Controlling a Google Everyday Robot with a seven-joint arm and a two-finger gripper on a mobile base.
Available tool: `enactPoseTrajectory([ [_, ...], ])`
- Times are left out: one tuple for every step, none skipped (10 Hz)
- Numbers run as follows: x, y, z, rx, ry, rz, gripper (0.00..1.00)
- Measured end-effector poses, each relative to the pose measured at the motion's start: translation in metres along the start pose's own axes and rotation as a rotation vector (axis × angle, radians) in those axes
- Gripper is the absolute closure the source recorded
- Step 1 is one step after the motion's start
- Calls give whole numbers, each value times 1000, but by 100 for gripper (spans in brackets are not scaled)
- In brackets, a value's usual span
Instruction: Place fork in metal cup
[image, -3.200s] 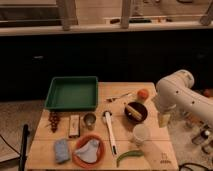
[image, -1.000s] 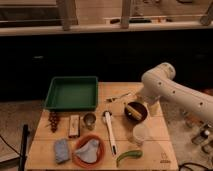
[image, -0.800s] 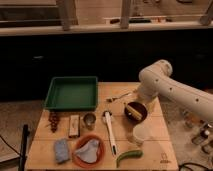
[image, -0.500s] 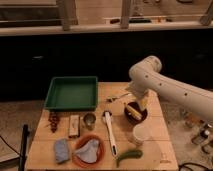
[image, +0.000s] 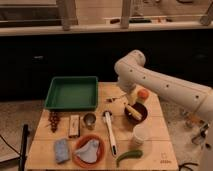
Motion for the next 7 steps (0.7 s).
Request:
enactPoseTrajectory([
  [-8, -11, 3, -1, -5, 6, 20],
  [-15, -22, 8, -8, -9, 17, 20],
  [-15, -27, 15, -18, -12, 29, 20],
  [-16, -34, 20, -23, -15, 39, 20],
  [-18, -39, 23, -26, -17, 45, 20],
  [-15, -43, 28, -30, -19, 63, 20],
  [-12, -45, 32, -33, -19, 79, 20],
])
